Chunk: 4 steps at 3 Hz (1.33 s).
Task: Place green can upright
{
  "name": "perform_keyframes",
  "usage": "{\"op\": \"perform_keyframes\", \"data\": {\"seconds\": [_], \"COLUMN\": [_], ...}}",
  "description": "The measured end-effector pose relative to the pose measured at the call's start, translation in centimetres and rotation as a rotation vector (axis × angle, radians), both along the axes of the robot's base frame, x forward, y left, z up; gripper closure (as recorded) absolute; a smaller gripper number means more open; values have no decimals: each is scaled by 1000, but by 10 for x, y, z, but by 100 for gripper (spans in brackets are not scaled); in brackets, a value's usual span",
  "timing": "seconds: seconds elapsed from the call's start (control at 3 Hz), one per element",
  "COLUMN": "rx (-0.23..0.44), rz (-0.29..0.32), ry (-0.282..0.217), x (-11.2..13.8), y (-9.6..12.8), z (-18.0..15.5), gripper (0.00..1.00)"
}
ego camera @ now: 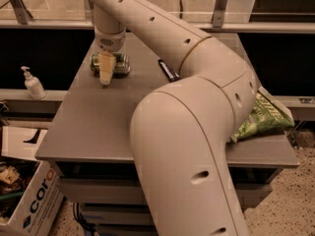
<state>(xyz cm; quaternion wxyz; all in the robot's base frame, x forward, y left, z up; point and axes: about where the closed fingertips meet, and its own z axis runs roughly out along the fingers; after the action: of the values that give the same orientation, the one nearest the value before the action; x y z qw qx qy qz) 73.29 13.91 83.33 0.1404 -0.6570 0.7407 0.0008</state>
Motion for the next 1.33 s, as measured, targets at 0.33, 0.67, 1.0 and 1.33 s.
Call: {"op": "perform_keyframes", "data": {"seconds": [0.33,0.67,1.0,1.33], "rx": [-28,-43,11,128], "rz": [-3,-10,-5,10], "ry": [19,31,17,2], "x": [2,3,2,-4], "y": [2,5,6,4], "z": [-5,-2,21,45], "gripper": [41,65,88,100]}}
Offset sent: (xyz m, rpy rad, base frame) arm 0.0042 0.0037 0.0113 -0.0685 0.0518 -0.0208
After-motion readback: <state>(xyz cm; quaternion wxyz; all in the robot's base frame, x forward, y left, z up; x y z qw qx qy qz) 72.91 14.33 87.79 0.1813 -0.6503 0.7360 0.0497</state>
